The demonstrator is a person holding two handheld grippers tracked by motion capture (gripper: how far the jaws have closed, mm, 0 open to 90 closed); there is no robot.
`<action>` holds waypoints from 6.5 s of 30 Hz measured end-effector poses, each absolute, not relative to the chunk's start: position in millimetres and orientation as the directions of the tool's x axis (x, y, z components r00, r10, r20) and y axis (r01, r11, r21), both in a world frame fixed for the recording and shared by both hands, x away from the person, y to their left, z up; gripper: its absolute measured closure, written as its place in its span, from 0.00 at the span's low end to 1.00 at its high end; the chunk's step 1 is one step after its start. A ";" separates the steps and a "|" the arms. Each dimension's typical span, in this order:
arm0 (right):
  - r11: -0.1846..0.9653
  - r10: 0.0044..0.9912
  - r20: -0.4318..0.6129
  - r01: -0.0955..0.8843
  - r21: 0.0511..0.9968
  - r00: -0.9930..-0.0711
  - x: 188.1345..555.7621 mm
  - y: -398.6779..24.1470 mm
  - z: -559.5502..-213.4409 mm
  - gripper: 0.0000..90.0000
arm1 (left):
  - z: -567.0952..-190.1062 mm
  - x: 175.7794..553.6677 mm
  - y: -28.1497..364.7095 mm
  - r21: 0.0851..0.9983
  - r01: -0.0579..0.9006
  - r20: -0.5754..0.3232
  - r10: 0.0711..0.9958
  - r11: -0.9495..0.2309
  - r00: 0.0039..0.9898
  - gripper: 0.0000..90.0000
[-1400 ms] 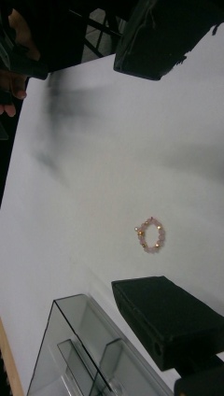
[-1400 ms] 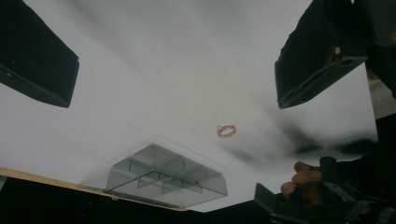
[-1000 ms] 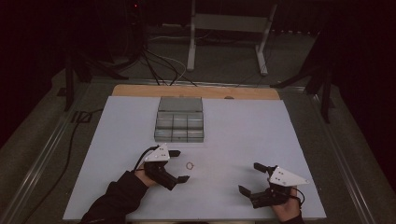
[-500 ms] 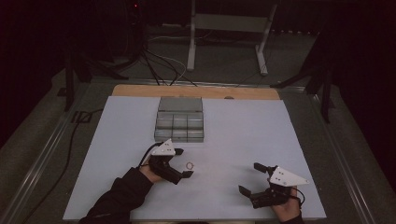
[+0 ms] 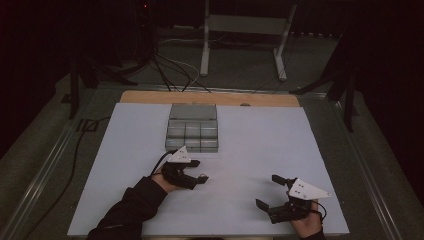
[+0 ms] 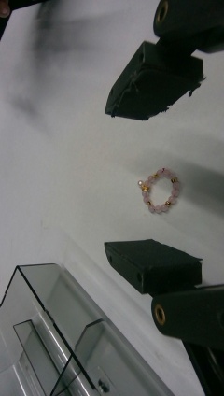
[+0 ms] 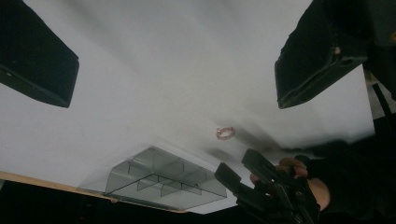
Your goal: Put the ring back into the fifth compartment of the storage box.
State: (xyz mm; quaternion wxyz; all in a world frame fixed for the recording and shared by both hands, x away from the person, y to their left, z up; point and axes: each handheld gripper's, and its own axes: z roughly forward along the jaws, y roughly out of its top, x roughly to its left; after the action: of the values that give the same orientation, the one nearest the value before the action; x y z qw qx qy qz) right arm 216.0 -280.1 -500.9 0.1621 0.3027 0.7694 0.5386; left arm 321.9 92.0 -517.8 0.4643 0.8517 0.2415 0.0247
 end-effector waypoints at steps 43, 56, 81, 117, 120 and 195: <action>0.247 0.638 0.075 0.296 0.923 -0.766 215.1 -279.8 -501.7 0.00 | -527.6 329.6 70.5 0.695 0.262 0.001 0.365 -0.669 0.931 0.94; 0.246 0.637 0.073 0.292 0.924 -0.767 214.8 -279.7 -501.3 0.00 | -524.9 327.0 66.8 0.677 0.242 0.036 0.359 -0.695 0.933 0.99; 0.252 0.638 0.066 0.289 0.924 -0.767 214.4 -279.9 -501.3 0.00 | -507.8 324.9 70.9 0.723 0.244 0.020 0.372 -0.646 0.928 1.00; 0.247 0.640 0.070 0.291 0.924 -0.765 213.8 -279.3 -501.6 0.00 | -474.8 343.8 87.5 0.787 0.240 0.045 0.441 -0.568 0.896 1.00; 0.250 0.641 0.073 0.297 0.922 -0.764 214.0 -279.3 -502.1 0.00 | -472.5 346.8 89.2 0.793 0.245 0.041 0.451 -0.558 0.892 1.00; 0.249 0.646 0.068 0.294 0.923 -0.760 212.2 -281.1 -501.8 0.00 | -492.0 419.1 112.6 0.801 0.398 -0.031 0.633 -0.447 0.774 0.98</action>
State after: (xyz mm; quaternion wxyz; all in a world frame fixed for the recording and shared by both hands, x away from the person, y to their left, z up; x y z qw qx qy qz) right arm 212.2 -281.1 -501.8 0.1654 0.3040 0.7728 0.5320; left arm 419.1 112.6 -492.0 0.4270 0.8394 0.3068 0.1377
